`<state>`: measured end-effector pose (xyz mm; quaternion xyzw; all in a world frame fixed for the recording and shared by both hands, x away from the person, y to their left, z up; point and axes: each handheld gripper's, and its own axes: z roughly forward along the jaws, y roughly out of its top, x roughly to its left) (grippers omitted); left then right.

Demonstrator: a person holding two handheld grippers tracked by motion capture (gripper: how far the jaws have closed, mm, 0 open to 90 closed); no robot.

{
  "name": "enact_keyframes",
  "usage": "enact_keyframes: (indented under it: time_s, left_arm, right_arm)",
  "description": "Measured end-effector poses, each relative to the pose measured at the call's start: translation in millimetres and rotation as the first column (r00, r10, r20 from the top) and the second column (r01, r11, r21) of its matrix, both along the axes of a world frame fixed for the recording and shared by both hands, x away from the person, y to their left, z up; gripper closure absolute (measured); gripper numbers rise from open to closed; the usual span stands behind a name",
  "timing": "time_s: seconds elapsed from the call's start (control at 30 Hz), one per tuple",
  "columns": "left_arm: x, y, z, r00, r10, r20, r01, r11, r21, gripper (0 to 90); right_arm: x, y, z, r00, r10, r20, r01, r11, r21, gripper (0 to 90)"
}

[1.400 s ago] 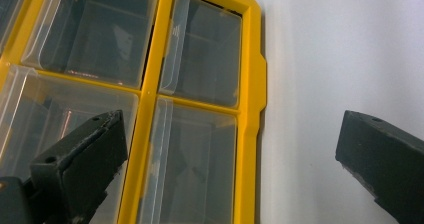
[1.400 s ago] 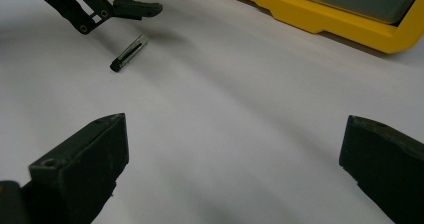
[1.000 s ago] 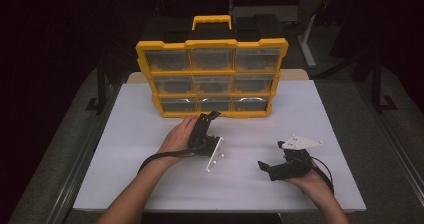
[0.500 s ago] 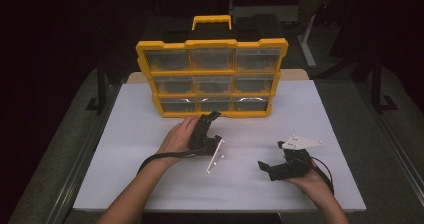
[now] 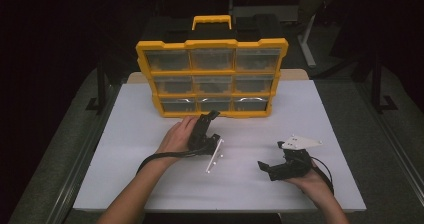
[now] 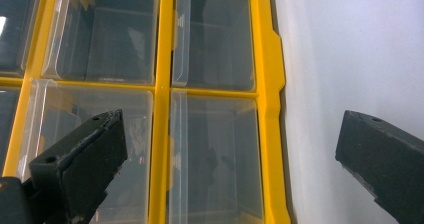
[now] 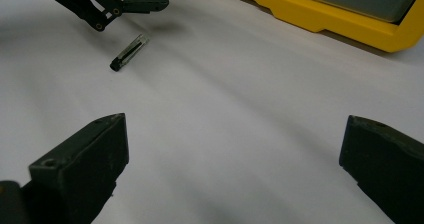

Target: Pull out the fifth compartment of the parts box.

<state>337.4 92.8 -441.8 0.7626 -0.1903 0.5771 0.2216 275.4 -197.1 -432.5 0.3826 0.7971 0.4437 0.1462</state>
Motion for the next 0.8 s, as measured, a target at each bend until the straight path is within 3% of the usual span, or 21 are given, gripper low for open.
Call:
enact_keyframes:
  time_s: [0.8]
  left_arm:
    - [7.7, 11.2, 6.4, 0.9985, 0.05, 0.02, -0.05, 0.9987, 0.003, 0.3]
  right_arm:
    - [-0.1, 0.0, -0.2, 1.0, 0.001, -0.002, -0.001, 1.0, -0.006, 0.0]
